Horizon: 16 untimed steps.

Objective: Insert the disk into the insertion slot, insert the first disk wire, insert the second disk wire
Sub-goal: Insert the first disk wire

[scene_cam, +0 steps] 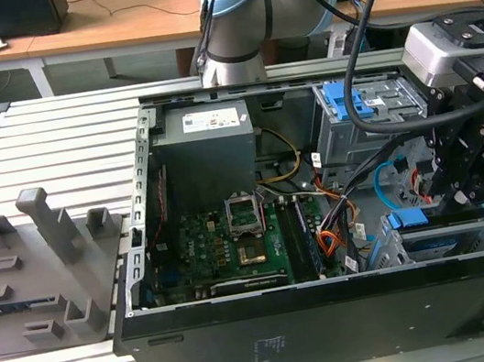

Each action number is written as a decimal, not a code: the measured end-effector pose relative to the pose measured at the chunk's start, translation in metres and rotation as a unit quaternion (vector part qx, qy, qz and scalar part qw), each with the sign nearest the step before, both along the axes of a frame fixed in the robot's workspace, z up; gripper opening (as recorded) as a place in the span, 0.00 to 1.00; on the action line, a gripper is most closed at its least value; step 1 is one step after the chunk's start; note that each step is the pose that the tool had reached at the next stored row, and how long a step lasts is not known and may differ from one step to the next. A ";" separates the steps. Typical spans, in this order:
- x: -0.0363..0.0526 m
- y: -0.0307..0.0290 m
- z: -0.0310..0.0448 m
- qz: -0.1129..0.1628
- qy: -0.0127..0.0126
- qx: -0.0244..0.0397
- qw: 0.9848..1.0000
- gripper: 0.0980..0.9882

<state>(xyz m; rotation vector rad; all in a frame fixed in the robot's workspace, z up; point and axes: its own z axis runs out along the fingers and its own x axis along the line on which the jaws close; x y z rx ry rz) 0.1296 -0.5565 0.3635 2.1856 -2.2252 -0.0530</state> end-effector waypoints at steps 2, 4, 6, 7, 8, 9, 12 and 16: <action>0.0014 0.0035 0.0000 0.000 0.000 0.000 1.000 0.23; 0.0026 0.0167 0.0000 0.000 0.000 0.000 1.000 0.23; 0.0026 0.0280 0.0000 0.000 0.000 -0.001 1.000 0.23; 0.0027 0.0345 0.0000 0.000 0.000 -0.002 1.000 0.23; 0.0027 0.0424 -0.0001 0.000 0.000 -0.002 1.000 0.23; 0.0027 0.0545 0.0000 0.000 0.000 -0.004 1.000 0.23; 0.0148 0.0612 -0.0015 0.000 0.001 -0.005 1.000 0.23; 0.0175 0.0628 -0.0100 0.000 0.002 -0.006 1.000 0.23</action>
